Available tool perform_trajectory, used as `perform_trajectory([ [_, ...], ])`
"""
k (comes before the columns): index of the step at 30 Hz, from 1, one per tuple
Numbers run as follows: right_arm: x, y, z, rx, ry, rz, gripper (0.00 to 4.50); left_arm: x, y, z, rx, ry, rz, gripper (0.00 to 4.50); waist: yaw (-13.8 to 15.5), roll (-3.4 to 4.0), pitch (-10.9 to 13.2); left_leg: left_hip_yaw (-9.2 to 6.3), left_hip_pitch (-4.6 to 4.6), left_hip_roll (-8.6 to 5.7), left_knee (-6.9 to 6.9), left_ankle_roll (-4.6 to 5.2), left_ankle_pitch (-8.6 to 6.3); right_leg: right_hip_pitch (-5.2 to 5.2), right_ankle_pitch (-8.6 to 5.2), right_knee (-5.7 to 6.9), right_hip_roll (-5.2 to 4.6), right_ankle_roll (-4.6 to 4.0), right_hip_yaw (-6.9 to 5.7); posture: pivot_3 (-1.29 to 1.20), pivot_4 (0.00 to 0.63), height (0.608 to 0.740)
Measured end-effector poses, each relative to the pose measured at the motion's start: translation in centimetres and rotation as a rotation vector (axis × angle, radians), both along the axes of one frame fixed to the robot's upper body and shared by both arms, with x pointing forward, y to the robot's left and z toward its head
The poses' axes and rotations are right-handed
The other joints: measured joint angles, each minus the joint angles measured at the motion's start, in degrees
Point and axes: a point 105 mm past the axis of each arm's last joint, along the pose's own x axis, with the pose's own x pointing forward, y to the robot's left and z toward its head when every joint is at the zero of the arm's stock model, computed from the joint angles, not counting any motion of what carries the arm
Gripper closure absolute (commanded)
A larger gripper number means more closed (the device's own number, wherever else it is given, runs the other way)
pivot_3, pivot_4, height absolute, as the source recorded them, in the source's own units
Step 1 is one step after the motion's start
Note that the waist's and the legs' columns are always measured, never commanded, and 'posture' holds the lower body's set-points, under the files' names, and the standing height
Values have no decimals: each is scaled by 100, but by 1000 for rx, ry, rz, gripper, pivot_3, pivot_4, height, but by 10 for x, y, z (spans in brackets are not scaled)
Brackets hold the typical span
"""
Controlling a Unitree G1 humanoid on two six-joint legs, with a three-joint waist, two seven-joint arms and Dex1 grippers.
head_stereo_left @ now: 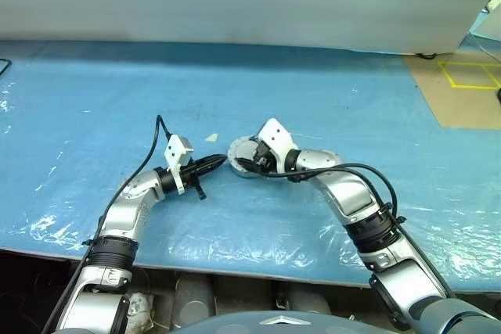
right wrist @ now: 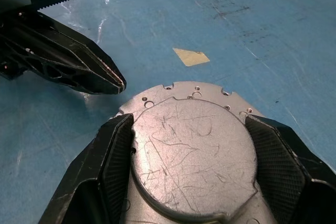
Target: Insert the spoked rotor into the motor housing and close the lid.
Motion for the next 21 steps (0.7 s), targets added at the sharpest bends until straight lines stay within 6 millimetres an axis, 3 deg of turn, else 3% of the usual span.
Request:
perform_trajectory([
  [8, 5, -13, -3, 40, 26, 13, 1464, 0, 1, 0, 5, -1, -1, 4500, 21, -1, -1, 0, -4, -2, 14, 1, 0, 7, 0, 1, -4, -1, -1, 0, 150, 740],
  [14, 8, -12, -4, 49, 16, -7, 1464, 0, 1, 4, 2, -16, -2, 4500, 15, -2, -2, 0, 7, -1, 15, 2, 0, 15, -1, 4, -3, -2, 0, 0, 150, 740],
  [21, 12, -9, -1, 116, 125, -92, 1464, -1, 1, 4, 2, -26, 1, 4500, 3, -3, -4, 0, 25, -1, 7, 2, -1, 22, -2, 5, -2, -3, 6, 0, 150, 740],
])
